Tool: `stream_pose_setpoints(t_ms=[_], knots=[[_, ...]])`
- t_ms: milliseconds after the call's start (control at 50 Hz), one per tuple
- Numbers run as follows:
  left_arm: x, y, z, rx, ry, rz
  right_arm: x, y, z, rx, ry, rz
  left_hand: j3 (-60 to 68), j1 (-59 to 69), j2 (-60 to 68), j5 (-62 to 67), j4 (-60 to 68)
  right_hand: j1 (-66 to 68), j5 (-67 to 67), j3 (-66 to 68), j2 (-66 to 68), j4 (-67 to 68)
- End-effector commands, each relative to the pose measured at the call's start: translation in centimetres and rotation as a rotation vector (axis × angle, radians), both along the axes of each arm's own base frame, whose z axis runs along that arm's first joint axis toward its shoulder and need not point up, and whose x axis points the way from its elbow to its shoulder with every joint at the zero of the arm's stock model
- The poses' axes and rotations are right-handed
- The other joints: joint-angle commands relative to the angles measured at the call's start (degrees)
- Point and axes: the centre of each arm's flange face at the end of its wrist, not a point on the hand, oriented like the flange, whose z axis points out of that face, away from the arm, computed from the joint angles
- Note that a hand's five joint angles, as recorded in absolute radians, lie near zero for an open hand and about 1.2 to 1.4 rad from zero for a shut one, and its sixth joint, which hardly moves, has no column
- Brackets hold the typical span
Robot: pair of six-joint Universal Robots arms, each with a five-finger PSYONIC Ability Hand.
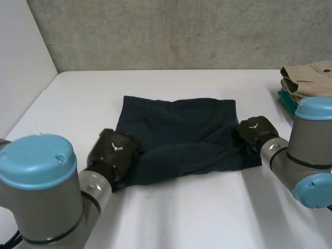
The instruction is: Fold the laundry.
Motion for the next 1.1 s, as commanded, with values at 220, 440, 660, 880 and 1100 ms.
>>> stream_pose_setpoints(t_ms=[220,440,660,880,1100], knots=[[-1.7,-0.9,-4.3,0.070,-0.015,-0.025,0.0,0.3,-0.4,0.017,0.002,0.001,2.38,2.20,2.80,3.43,3.19,16.56,14.03,11.55,12.61,11.20],[-3.0,-2.8,-6.2,0.058,-0.009,-0.022,-0.1,0.9,-0.6,0.033,0.007,0.001,10.58,10.40,11.00,11.63,11.40,16.56,14.03,11.55,12.61,11.20],[-2.1,-2.9,-3.8,0.026,0.021,0.000,-0.3,1.9,1.2,-0.019,0.058,0.034,50.46,50.29,50.89,51.51,51.28,16.56,14.03,11.55,12.61,11.20],[1.3,3.0,0.4,0.096,-0.037,-0.033,-3.1,8.6,3.3,0.012,0.436,0.216,50.46,50.29,50.89,51.51,51.28,16.56,14.03,11.55,12.61,11.20],[3.3,7.6,-0.6,0.350,-0.155,-0.042,-5.4,11.0,4.2,0.085,0.559,0.269,50.46,50.29,50.89,51.51,51.28,16.56,14.03,11.55,12.61,11.20]])
